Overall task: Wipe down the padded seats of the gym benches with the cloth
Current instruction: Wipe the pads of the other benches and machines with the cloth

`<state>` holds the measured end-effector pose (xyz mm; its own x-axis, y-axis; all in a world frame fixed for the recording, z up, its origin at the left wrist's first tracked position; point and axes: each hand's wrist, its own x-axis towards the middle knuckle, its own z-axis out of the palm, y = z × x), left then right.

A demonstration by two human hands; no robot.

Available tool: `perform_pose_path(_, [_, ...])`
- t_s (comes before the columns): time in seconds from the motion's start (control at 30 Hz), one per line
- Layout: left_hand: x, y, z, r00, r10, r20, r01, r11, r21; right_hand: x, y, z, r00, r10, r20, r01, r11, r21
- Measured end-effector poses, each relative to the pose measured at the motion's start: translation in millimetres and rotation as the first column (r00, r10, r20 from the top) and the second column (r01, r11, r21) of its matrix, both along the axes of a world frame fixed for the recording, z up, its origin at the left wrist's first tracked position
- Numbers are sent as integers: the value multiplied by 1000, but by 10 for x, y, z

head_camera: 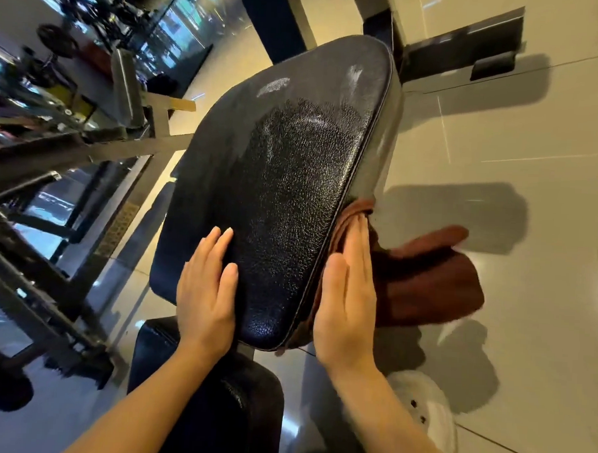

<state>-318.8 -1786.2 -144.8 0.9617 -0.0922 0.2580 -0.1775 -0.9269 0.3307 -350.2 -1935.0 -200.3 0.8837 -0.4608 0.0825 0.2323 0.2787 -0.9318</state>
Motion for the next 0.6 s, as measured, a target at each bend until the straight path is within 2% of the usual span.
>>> perform_pose_path(0.1, [8,10,-1,1000,-3,0,3,1000,-5,-220,116,-64,999,35,-2,-35,999,-23])
perform_pose_path(0.23, [18,12,5,1000,0,3,1,1000,-21,187,-124,32,999,26,-25,-25,999,49])
perform_pose_path(0.37, [10,-3,0,1000,8,0,-8,1000,-11,495,-280,113,998,-14,-62,17,998,55])
perform_pose_path(0.47, [3,-13,13,1000,1,5,-1,1000,-6,179,-97,87,999,13,-34,-12,999,43])
perform_pose_path(0.6, [-4,-21,28,1000,2,7,-2,1000,-6,-265,150,-26,999,43,2,-42,997,-61])
